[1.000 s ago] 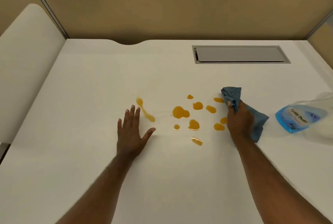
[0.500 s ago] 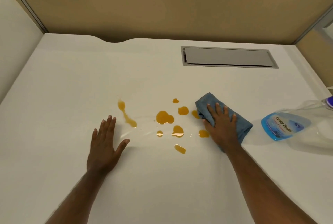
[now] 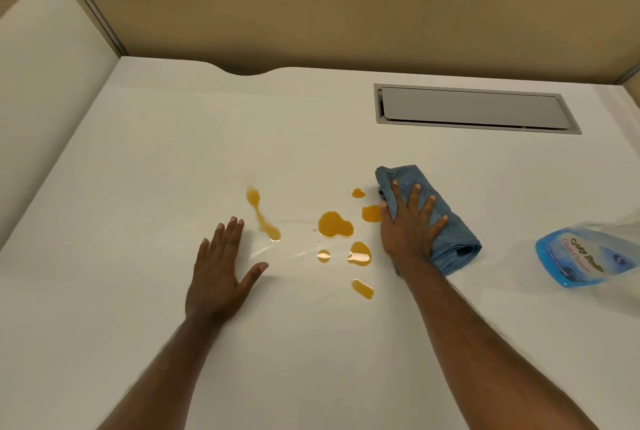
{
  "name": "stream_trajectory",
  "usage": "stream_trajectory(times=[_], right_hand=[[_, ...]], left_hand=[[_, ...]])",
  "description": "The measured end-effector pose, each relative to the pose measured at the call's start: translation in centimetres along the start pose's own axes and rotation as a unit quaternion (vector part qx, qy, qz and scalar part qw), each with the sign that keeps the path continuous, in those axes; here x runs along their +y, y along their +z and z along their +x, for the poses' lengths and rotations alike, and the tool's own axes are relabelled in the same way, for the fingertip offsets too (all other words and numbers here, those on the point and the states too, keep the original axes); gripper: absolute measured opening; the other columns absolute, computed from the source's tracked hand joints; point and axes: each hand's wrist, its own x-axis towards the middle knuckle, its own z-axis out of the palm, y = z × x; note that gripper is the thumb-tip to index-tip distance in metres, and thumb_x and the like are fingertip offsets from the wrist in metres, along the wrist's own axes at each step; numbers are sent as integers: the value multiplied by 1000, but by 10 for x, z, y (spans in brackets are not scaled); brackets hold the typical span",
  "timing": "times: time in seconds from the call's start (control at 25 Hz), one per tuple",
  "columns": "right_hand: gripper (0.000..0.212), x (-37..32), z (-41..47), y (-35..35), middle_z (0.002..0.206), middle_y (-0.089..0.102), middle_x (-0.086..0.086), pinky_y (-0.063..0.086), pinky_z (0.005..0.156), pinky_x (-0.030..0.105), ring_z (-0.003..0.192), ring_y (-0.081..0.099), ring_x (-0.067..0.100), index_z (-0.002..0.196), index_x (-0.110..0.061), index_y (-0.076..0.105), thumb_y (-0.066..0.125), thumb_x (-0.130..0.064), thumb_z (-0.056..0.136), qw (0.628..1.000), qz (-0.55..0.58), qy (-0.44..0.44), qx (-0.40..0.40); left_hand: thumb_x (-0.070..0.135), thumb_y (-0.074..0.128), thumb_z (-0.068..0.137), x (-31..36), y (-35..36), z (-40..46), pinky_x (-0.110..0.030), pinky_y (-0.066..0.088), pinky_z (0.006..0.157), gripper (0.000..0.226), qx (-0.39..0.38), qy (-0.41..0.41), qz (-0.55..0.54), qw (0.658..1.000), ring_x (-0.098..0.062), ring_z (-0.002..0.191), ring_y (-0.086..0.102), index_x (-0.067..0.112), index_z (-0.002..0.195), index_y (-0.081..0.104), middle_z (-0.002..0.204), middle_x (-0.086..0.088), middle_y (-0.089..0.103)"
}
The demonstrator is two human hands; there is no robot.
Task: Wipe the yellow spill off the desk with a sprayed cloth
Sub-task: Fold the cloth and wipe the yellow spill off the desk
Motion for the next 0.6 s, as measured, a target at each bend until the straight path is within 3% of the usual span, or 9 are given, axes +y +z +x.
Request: stream_trajectory(times=[0.44, 0.6], right_hand=[[56, -136, 14, 28, 163, -5, 6, -12, 112, 64, 148, -11, 34, 151, -39, 1, 17, -53, 99, 998, 21, -41, -47], [57, -186, 11, 42, 163, -3, 5, -11, 112, 65, 148, -10, 34, 151, -39, 4, 17, -55, 98, 990, 4, -127, -67]], left_hand=[[76, 17, 84, -6, 1, -1, -26, -2, 119, 84, 36, 0, -61, 997, -4, 147, 0, 27, 152, 7, 160, 10, 9], [75, 18, 84, -9, 1, -2, -27, 0, 120, 83, 48, -3, -80, 996, -4, 147, 2, 27, 152, 9, 160, 10, 10]])
